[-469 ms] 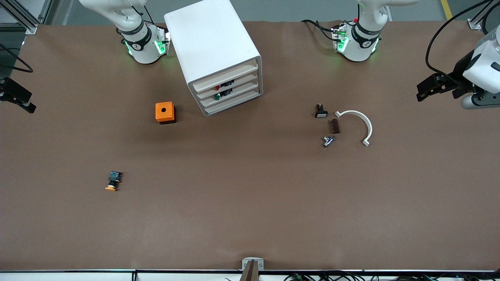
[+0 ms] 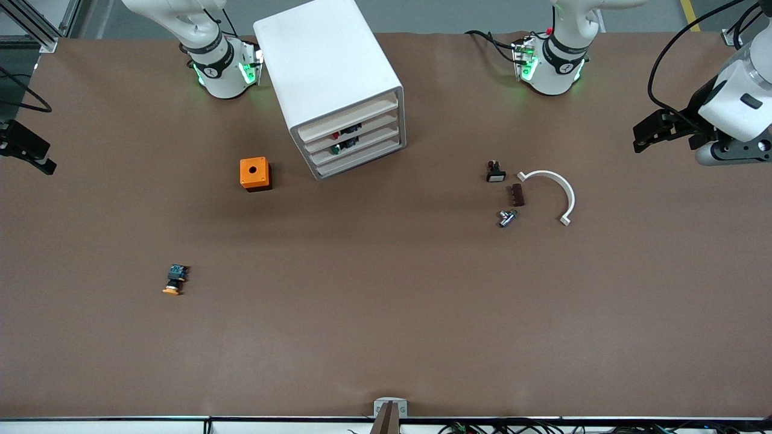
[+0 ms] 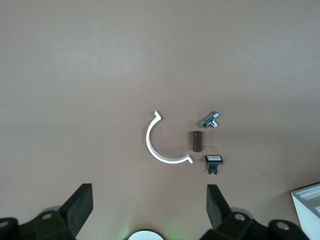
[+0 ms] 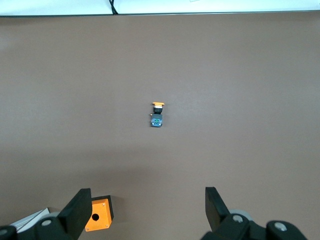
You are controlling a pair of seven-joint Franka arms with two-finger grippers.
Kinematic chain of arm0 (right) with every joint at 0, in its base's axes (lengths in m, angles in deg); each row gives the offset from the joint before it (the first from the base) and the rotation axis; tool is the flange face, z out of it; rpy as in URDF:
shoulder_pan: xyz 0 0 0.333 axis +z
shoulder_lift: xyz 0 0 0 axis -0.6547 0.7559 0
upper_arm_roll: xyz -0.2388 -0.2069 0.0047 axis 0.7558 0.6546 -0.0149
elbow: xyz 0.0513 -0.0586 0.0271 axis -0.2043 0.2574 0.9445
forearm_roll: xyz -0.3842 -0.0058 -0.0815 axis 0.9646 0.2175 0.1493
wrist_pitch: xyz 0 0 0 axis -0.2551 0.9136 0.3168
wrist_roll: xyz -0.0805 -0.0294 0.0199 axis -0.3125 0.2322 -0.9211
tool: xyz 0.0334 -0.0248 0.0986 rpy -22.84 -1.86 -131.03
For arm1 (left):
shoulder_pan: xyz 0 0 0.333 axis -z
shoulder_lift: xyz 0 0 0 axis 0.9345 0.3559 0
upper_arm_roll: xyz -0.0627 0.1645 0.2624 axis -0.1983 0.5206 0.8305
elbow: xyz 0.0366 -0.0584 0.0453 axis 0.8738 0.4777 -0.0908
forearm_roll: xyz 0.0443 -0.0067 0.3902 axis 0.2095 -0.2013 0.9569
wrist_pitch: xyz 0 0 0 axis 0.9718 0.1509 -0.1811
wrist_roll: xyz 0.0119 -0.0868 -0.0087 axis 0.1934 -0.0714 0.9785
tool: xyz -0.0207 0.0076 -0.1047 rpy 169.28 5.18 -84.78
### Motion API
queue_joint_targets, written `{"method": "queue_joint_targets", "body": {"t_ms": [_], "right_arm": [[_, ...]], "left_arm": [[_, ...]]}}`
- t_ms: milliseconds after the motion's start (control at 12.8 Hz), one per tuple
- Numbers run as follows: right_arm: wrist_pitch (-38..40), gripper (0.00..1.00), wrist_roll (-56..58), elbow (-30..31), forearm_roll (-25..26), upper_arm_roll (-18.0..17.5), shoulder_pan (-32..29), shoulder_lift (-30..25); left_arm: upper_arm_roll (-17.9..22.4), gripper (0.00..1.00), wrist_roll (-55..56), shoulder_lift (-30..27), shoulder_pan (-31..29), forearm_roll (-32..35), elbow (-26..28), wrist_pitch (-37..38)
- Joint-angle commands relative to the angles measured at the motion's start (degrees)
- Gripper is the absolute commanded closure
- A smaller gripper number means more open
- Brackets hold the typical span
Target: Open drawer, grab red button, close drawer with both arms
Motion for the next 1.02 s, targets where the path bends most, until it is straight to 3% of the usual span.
{"method": "queue_joint_targets", "body": {"t_ms": [0,156,391,704,939], "right_arm": [[0.6,0.00,0.3,0.3,0.7,-0.1,0.3,-0.7],[0.3,0.00,0.2,0.2,0.7,-0.1,0.1,-0.6],[0.4,0.00,0.2,0.1,0.5,-0.1,0.1,-0.5],[0.2,0.00,-0.3,0.1,0.0,0.0,-0.2,-0.2],[0.6,0.00,-0.4,0.3,0.1,0.0,-0.3,-0.2]], "left_arm": [[-0.2,0.00,-0.4,3.3,0.0,0.3,-1.5,1.2],[-0.5,0.00,1.0,7.5,0.2,-1.9,-1.5,1.2],[-0.6,0.00,13.2,13.6,0.9,-9.2,-2.1,1.1],[-0.6,0.00,31.4,22.4,8.4,-10.6,-4.5,1.1],[-0.6,0.00,47.7,31.1,12.9,-16.4,-8.3,0.7]]}}
